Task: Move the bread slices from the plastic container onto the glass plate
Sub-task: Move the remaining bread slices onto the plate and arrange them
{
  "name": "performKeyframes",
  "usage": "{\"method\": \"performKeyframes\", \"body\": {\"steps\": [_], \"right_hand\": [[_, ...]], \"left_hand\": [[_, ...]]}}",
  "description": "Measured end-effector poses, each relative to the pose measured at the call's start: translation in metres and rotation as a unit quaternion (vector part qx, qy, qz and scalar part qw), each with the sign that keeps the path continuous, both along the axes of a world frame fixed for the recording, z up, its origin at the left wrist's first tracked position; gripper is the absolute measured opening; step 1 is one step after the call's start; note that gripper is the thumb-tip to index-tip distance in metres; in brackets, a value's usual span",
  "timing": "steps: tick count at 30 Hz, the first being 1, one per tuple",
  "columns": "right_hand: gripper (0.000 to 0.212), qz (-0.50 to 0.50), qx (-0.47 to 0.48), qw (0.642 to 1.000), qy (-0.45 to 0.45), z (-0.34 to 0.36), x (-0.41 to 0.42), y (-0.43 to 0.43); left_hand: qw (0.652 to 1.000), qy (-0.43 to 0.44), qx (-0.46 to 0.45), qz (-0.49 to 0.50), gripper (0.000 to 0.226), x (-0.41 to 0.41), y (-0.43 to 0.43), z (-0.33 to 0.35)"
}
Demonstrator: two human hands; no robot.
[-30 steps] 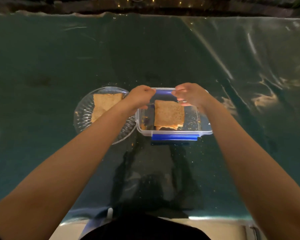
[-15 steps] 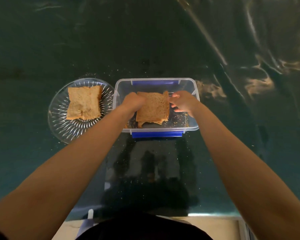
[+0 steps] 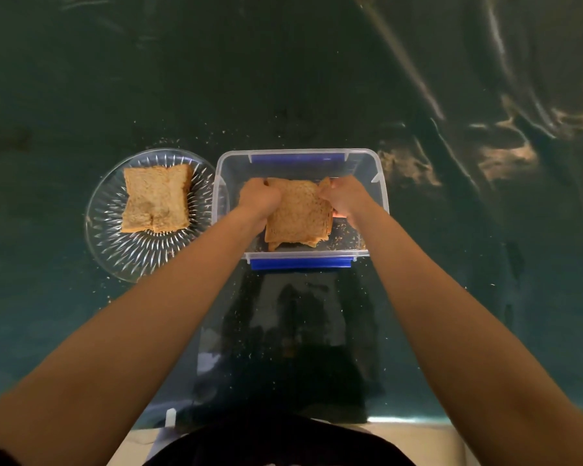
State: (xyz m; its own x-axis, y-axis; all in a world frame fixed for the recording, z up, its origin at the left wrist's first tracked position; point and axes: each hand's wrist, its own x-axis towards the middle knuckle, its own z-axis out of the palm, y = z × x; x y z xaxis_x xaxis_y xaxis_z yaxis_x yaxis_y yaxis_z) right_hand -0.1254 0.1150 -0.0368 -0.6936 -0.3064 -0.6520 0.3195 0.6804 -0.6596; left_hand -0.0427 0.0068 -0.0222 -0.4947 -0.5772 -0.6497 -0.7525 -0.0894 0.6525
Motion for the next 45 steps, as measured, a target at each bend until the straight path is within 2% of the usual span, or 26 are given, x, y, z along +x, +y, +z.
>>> {"method": "performKeyframes", "body": {"steps": [5,9,14,20,33,35,38,41,45], "right_hand": [[0.043,-0.001,-0.027,1.000,0.001,0.004,0.003,0.005],[0.035,-0.038,-0.073,0.995,0.051,0.012,0.006,0.003],[0.032,-0.061,-0.112,0.985,0.116,0.029,0.010,-0.006],[0.028,-0.064,-0.150,0.971,0.174,0.049,0.021,-0.033],[0.028,0.044,-0.152,0.977,0.139,0.071,0.083,-0.158],[0.028,0.057,-0.144,0.980,0.121,0.066,0.092,-0.174],[0.028,0.055,-0.133,0.985,0.092,0.056,0.105,-0.190],[0.030,0.037,-0.120,0.991,0.054,0.043,0.114,-0.199],[0.034,0.029,-0.081,0.995,0.052,0.026,0.120,-0.205]], "left_hand": [[0.999,0.032,0.003,0.002,0.035,0.004,-0.004,0.000],[0.997,0.070,0.002,0.016,0.040,0.007,-0.011,0.005],[0.989,0.148,0.013,0.025,0.033,0.012,-0.022,0.023],[0.980,0.194,-0.021,0.026,0.039,0.026,-0.048,0.042],[0.968,0.196,-0.017,0.152,0.022,0.109,-0.150,0.047],[0.968,0.189,-0.015,0.165,0.027,0.121,-0.163,0.044],[0.971,0.170,-0.006,0.168,0.037,0.136,-0.177,0.039],[0.974,0.159,-0.001,0.160,0.033,0.145,-0.187,0.033],[0.984,0.127,0.001,0.126,0.038,0.148,-0.192,0.026]]}}
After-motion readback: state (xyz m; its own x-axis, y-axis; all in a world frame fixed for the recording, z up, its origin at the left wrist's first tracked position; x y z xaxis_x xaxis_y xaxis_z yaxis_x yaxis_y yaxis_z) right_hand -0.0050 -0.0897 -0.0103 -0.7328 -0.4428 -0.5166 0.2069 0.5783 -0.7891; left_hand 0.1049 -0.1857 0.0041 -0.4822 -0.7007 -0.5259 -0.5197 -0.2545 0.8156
